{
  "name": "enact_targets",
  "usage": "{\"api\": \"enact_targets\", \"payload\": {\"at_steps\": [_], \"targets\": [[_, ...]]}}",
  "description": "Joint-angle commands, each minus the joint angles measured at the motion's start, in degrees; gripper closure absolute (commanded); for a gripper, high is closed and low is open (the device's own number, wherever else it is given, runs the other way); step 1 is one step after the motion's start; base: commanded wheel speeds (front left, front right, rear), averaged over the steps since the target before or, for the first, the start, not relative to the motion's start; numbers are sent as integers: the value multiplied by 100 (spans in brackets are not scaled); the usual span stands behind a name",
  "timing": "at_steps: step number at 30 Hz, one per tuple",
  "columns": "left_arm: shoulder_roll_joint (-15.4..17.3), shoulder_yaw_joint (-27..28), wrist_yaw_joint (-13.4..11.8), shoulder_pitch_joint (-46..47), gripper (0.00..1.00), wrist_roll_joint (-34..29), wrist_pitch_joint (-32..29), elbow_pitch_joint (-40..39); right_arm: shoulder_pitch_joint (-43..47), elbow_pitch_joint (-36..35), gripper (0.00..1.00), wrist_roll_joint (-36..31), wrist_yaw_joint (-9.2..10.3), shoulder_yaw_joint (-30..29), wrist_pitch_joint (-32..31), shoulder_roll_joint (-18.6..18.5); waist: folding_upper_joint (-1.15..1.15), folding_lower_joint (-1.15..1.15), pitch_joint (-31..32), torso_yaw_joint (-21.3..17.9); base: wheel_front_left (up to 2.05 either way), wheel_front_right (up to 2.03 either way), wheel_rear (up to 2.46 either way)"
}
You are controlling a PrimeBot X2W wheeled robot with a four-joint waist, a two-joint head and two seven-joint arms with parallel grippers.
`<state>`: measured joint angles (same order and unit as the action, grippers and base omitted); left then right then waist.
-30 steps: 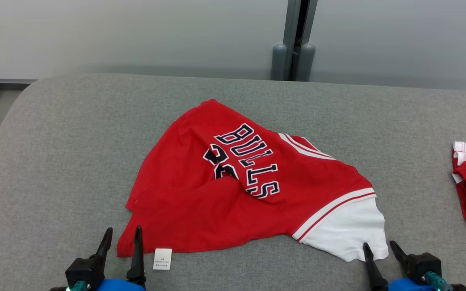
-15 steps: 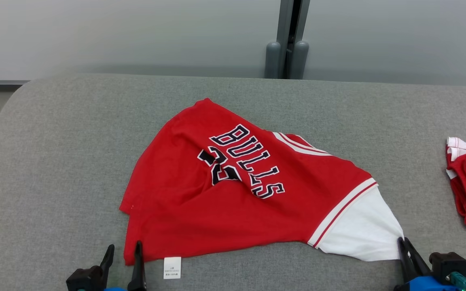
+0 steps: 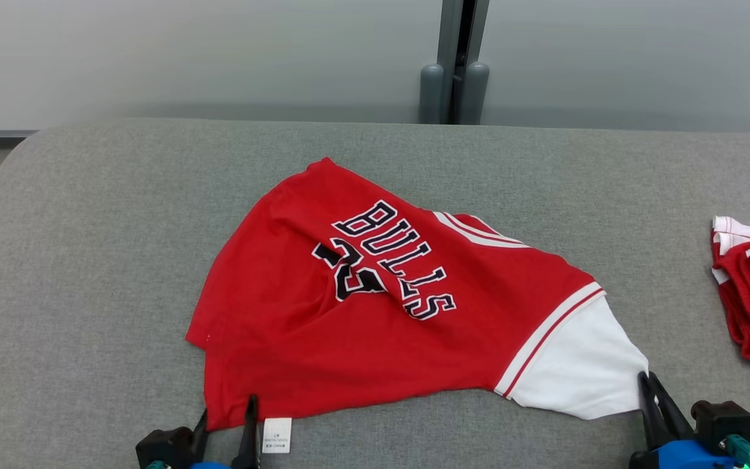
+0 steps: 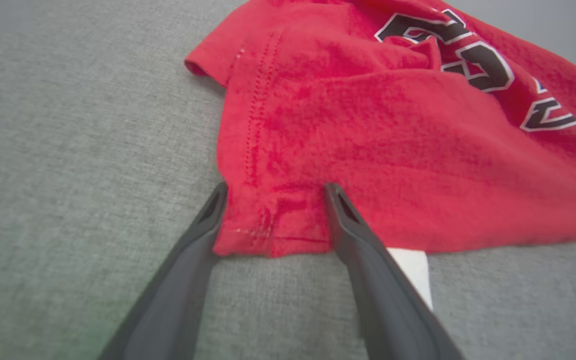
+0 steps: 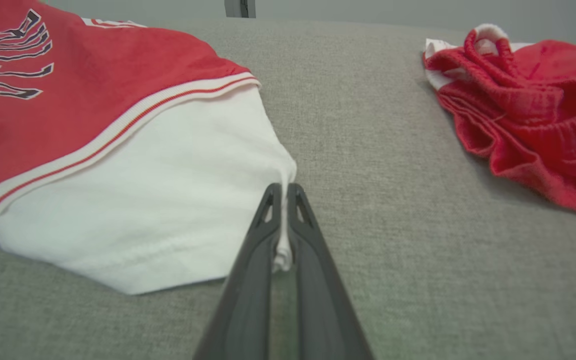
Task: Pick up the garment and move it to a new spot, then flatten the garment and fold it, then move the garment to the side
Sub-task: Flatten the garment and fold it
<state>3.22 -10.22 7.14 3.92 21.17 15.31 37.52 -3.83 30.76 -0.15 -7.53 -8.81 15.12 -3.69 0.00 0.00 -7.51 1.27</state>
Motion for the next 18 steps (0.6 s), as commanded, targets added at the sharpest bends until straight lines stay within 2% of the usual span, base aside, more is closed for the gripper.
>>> {"api": "enact_targets", "payload": {"at_steps": [1, 6, 11, 14, 18], "targets": [[10, -100, 60, 15, 100, 70, -32, 90, 5, -61, 100, 71, 7, 24, 0, 8, 0, 0, 12, -2, 0, 0, 0], [152, -51, 53, 103, 100, 128, -17, -460, -162, -491, 100, 490, 5, 97, 1, 34, 0, 0, 83, 10, 0, 0, 0], [326, 52, 36, 288, 100, -18, -12, -1338, -434, -1412, 100, 1044, 5, 308, 1, -48, 0, 0, 259, 31, 0, 0, 0], [612, 58, 37, 644, 100, -93, -11, -1882, -772, -2024, 100, 1462, 5, 382, 1, -194, 0, 0, 360, 33, 0, 0, 0], [1178, -52, 37, 1400, 100, -168, -11, -2519, -1419, -2814, 100, 2027, 5, 404, 1, -555, 0, 0, 467, 39, 0, 0, 0]]}}
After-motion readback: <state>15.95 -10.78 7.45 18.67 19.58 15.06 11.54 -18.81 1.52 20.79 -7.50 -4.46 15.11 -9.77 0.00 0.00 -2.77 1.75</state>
